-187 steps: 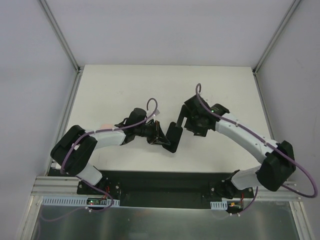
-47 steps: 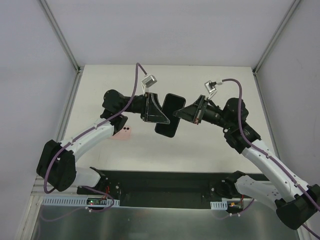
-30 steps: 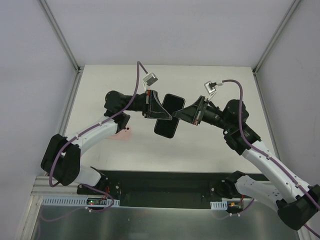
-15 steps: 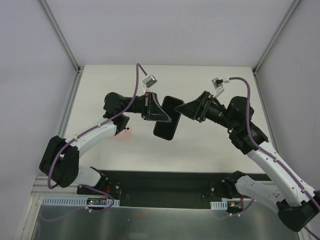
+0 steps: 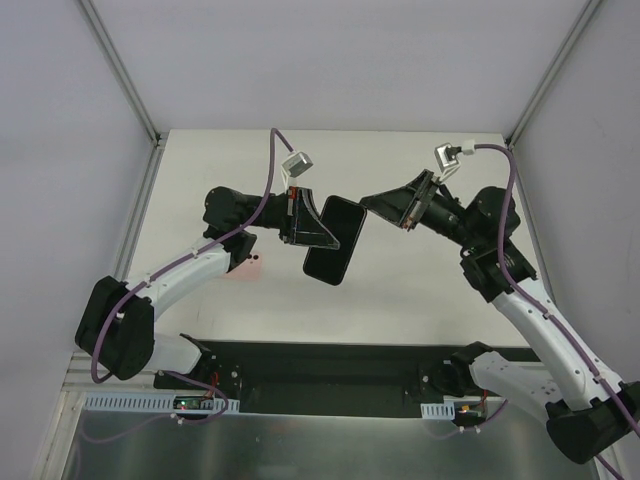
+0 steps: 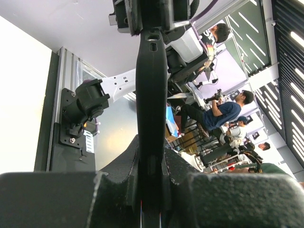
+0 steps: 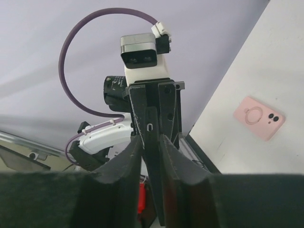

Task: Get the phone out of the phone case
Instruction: Remove the phone case from the phone.

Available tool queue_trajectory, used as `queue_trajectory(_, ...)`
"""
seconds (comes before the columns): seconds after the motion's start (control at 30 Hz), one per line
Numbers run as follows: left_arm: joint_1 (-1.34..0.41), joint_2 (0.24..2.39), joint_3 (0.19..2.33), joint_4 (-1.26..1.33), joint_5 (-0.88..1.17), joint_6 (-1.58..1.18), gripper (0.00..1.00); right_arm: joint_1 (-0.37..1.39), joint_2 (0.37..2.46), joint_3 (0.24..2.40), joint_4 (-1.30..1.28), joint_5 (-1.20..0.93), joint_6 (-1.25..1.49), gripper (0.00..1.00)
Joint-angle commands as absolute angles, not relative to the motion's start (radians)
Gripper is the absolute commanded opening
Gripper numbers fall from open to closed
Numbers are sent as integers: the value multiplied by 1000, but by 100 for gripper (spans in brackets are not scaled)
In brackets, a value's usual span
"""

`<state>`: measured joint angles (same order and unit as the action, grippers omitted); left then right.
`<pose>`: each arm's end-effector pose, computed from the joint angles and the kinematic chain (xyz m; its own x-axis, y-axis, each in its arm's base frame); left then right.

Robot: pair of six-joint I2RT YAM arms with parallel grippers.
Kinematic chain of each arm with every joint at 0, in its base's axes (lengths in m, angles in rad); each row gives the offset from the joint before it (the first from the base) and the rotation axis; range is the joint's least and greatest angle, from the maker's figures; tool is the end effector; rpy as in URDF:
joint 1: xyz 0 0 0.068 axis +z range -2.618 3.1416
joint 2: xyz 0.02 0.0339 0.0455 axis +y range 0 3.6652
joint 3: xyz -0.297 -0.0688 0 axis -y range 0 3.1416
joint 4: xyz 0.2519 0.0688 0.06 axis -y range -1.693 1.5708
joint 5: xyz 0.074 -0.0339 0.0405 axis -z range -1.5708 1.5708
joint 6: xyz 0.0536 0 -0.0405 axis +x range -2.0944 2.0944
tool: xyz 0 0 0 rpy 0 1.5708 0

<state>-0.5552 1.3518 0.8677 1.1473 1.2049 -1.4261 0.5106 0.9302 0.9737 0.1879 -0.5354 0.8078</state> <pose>0.2114 -0.1900 0.3966 -0.7300 0.0362 -0.6825 0.6351 -0.3332 -0.6969 0.1685 0.1257 0.4501 -0.4787 0.4444 -0.7572 -0.7345 0.2698 0.6226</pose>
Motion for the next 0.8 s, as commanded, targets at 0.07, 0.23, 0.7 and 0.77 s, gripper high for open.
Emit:
queue_trajectory(0.07, -552, 1304, 891, 1230, 1206, -1401, 0, 511, 913, 942, 308, -631, 850, 47)
queue_trajectory(0.23, -552, 1304, 910, 1215, 1207, -1391, 0, 509, 870, 913, 247, -604, 825, 40)
queue_trajectory(0.7, -552, 1305, 940, 1212, 1249, -1364, 0, 520, 963, 821, 641, -614, 1187, 1)
queue_trajectory(0.77, -552, 1301, 960, 1213, 1267, -1352, 0, 529, 985, 764, 835, -557, 1340, 1)
